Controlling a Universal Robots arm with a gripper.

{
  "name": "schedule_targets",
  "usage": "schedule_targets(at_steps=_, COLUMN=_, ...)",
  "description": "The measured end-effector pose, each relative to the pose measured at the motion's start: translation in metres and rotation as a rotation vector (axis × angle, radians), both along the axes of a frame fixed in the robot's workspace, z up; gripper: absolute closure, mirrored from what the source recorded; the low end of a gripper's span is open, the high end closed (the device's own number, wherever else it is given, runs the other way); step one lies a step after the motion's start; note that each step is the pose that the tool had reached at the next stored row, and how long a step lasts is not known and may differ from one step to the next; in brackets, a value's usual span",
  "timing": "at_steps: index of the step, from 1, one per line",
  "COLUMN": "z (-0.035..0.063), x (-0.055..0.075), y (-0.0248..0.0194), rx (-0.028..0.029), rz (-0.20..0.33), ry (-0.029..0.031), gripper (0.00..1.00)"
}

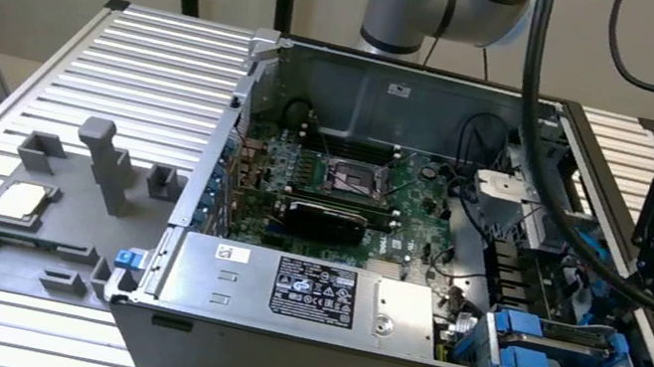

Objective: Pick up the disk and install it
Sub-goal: 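Insert the first disk wire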

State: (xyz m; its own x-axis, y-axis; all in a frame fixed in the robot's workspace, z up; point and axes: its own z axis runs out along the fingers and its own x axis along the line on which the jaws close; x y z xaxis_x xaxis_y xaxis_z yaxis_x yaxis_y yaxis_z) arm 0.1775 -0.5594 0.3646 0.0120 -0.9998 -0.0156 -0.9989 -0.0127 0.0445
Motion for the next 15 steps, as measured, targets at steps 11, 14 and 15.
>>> schedule_targets(at_steps=11, z=-0.0191, x=-0.016, y=0.0123, rx=0.0000, rz=0.006, ry=-0.0044, gripper=1.00)
schedule_targets(at_steps=14, z=-0.0202, x=-0.019, y=0.0143, rx=0.0001, rz=0.008, ry=-0.0044, gripper=1.00)
schedule_targets(at_steps=15, z=-0.0203, x=-0.020, y=0.0143, rx=0.0001, rz=0.009, ry=-0.0044, gripper=1.00)
